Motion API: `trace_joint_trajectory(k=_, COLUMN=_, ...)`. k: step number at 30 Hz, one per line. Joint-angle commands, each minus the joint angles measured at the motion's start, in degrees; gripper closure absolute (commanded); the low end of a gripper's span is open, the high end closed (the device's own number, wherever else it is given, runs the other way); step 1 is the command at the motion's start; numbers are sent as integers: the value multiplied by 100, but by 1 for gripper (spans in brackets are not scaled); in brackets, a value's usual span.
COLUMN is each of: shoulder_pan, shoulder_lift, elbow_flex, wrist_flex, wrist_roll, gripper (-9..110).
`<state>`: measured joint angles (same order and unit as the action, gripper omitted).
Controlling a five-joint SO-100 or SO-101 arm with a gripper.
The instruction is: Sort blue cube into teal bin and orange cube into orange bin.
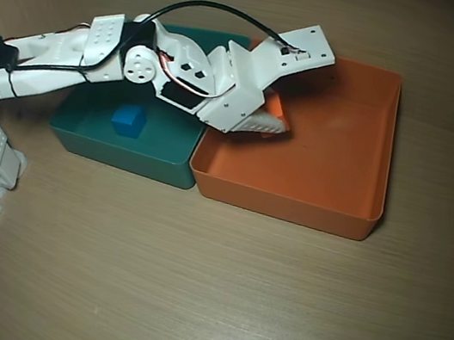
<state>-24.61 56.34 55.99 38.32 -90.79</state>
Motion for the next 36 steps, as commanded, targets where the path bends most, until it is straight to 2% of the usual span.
trace_joint_trajectory(k=1, shoulder_pan=-35, shoulder_lift=114, elbow_flex=-563, wrist_flex=-53, wrist_roll=62, gripper=107)
trace_joint_trajectory(k=6, shoulder_pan=-35, shoulder_lift=79, elbow_flex=-580, wrist_flex=-79, wrist_roll=70, gripper=103)
trace_joint_trajectory(k=15, shoulder_pan=9, shoulder_lift=70, elbow_flex=-571, wrist_flex=-97, wrist_roll=70, gripper=68)
trace_joint_trajectory(k=19, shoulder_pan=9, shoulder_lift=79, elbow_flex=-571, wrist_flex=-97, wrist_roll=70, gripper=61)
trace_joint_trajectory(k=29, shoulder_pan=44, shoulder_lift=149, elbow_flex=-589, wrist_flex=-97, wrist_roll=62, gripper=68)
trace_joint_trajectory(k=36, shoulder_pan=44, shoulder_lift=158, elbow_flex=-580, wrist_flex=-97, wrist_roll=62, gripper=93)
